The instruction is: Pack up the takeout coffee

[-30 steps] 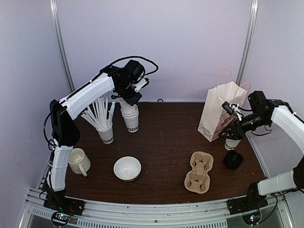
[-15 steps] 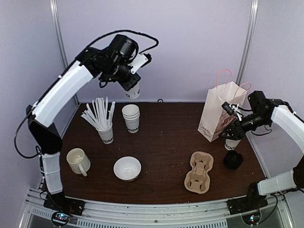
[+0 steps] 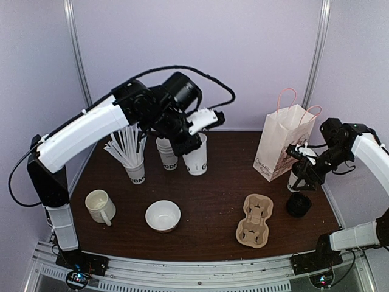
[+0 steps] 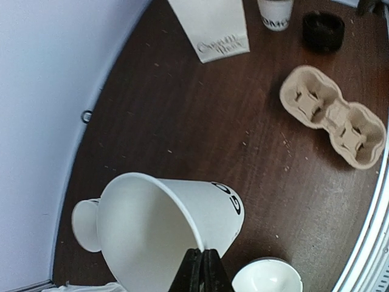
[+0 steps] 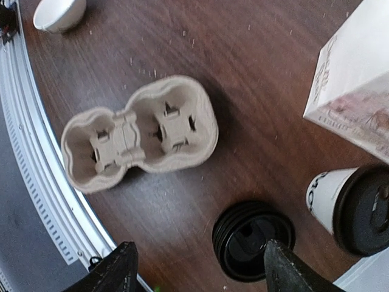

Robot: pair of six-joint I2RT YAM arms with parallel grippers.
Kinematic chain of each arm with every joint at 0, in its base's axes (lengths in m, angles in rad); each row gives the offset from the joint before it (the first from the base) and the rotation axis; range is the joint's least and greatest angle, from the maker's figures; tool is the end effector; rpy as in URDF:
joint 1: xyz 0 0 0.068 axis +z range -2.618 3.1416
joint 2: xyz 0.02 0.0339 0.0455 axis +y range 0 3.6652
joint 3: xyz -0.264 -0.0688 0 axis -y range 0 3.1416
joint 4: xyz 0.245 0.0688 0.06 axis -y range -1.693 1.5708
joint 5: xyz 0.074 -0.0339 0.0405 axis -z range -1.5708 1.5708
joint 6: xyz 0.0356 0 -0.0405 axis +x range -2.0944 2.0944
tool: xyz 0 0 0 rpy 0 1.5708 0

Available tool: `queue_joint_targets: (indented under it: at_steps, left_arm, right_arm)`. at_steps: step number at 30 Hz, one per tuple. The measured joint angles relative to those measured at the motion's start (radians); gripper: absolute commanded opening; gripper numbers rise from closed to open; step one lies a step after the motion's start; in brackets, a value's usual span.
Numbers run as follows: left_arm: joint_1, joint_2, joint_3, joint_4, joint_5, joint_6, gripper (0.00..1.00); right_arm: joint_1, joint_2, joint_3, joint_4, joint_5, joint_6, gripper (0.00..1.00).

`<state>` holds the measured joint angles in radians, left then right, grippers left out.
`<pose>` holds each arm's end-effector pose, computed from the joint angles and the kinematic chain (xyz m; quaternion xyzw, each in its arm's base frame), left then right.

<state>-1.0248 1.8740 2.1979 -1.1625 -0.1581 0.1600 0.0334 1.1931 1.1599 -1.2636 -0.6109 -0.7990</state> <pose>0.2047 -0.3261 0.4191 0.4963 0.7880 -0.0826 0.3549 0.1966 0.0270 0.3114 -0.4195 0.8475 0.2277 0.2321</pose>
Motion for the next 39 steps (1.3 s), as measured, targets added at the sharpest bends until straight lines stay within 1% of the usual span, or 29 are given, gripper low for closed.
queue_joint_targets:
  at_steps: [4, 7, 14, 20, 24, 27, 30, 33, 34, 35, 39]
  left_arm:
    - [-0.063, 0.075, -0.105, 0.008, 0.006, -0.003, 0.00]
    - [-0.094, 0.091, -0.172, 0.026, 0.011, -0.010, 0.00]
    - [-0.101, 0.092, -0.233, 0.124, 0.008, -0.037, 0.00]
    - [-0.116, 0.109, -0.254, 0.189, -0.037, -0.048, 0.00]
    - [-0.129, 0.128, -0.294, 0.240, -0.083, -0.054, 0.00]
    - [-0.134, 0.135, -0.338, 0.269, -0.111, -0.057, 0.00]
    - [-0.137, 0.137, -0.377, 0.298, -0.127, -0.060, 0.00]
    - [-0.138, 0.142, -0.392, 0.308, -0.135, -0.063, 0.00]
    - [-0.140, 0.144, -0.394, 0.310, -0.136, -0.063, 0.01]
    - [-0.142, 0.145, -0.394, 0.311, -0.137, -0.064, 0.03]
    - [-0.150, 0.146, -0.397, 0.322, -0.137, -0.073, 0.17]
  right_arm:
    - [0.000, -0.044, -0.121, -0.024, 0.114, -0.046, 0.70]
    - [0.002, -0.080, -0.217, -0.023, 0.204, -0.066, 0.69]
    - [0.002, -0.080, -0.289, 0.010, 0.322, -0.086, 0.66]
    - [0.005, -0.028, -0.303, 0.063, 0.365, -0.089, 0.65]
    - [0.005, -0.001, -0.303, 0.090, 0.377, -0.088, 0.64]
    - [0.005, 0.004, -0.303, 0.101, 0.377, -0.089, 0.61]
    - [0.005, 0.019, -0.303, 0.115, 0.376, -0.090, 0.57]
    - [0.005, 0.048, -0.303, 0.126, 0.372, -0.092, 0.53]
    - [0.005, 0.066, -0.303, 0.134, 0.365, -0.089, 0.52]
    - [0.005, 0.069, -0.303, 0.135, 0.364, -0.089, 0.51]
    - [0.005, 0.104, -0.303, 0.140, 0.337, -0.087, 0.47]
